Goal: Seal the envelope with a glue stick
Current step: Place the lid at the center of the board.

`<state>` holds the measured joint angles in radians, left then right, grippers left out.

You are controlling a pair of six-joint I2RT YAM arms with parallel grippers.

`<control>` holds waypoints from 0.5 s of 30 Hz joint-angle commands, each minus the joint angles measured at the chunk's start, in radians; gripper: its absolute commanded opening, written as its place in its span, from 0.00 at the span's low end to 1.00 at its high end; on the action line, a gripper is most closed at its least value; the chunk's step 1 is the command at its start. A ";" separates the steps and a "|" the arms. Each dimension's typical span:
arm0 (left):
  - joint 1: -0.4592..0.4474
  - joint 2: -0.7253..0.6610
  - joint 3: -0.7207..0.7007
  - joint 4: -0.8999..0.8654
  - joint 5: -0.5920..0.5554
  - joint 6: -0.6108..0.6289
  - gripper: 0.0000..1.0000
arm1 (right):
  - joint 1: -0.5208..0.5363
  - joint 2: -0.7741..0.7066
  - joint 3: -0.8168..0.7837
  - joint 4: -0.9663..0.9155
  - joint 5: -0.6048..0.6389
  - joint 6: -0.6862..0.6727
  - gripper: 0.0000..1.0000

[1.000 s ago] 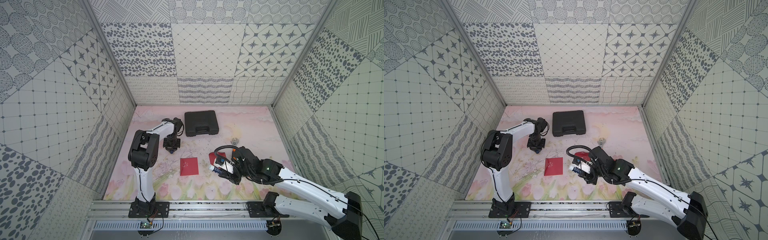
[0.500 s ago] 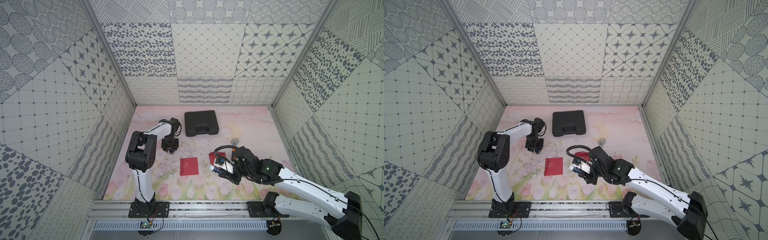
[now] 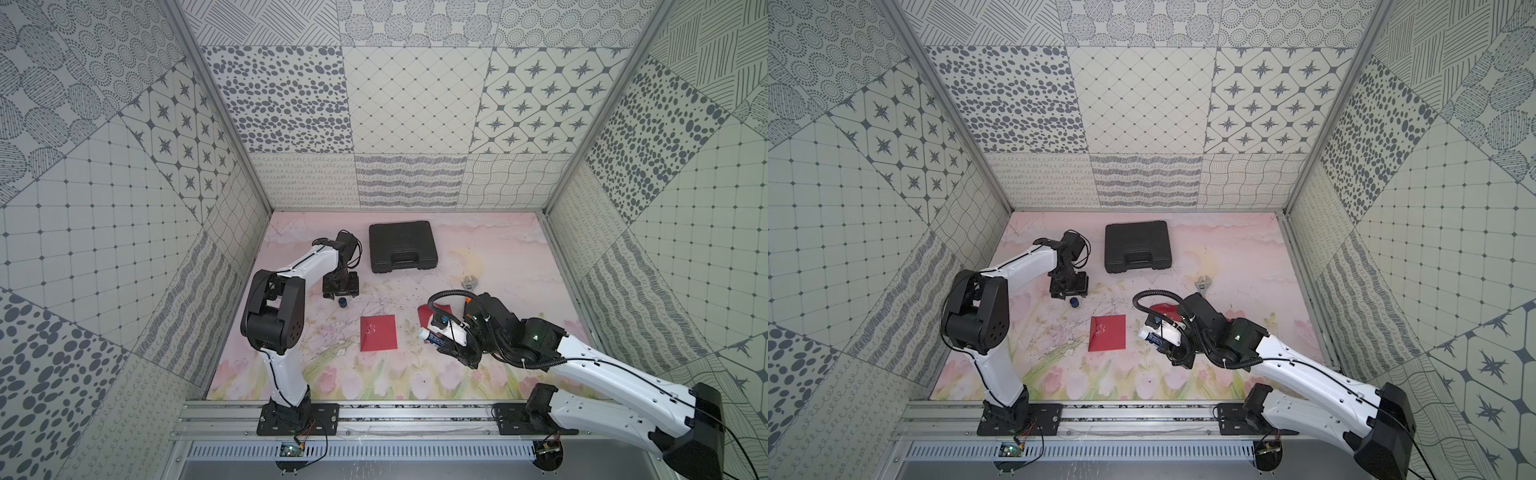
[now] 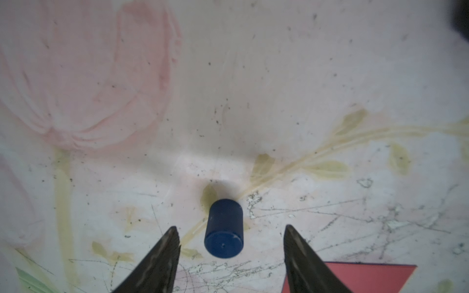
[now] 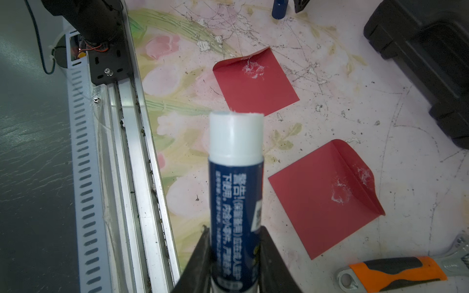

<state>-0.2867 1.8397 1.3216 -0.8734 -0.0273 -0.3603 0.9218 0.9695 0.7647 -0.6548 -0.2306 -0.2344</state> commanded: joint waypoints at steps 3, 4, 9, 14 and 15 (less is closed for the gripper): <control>0.002 -0.133 0.007 0.005 0.132 -0.023 0.65 | 0.006 -0.026 0.062 0.063 0.041 0.077 0.00; 0.001 -0.161 0.005 0.022 0.175 -0.024 0.63 | 0.005 -0.032 0.074 0.069 0.059 0.098 0.00; 0.001 -0.339 -0.069 0.237 0.459 -0.078 0.59 | 0.005 -0.073 0.147 0.114 0.098 0.201 0.00; -0.001 -0.540 -0.187 0.593 0.710 -0.196 0.58 | 0.005 -0.105 0.239 0.171 0.085 0.282 0.00; -0.002 -0.585 -0.216 0.676 0.747 -0.230 0.58 | 0.005 -0.110 0.259 0.185 0.078 0.301 0.00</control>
<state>-0.2871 1.3941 1.1809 -0.6106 0.3637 -0.4511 0.9218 0.8871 0.9668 -0.5697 -0.1490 -0.0147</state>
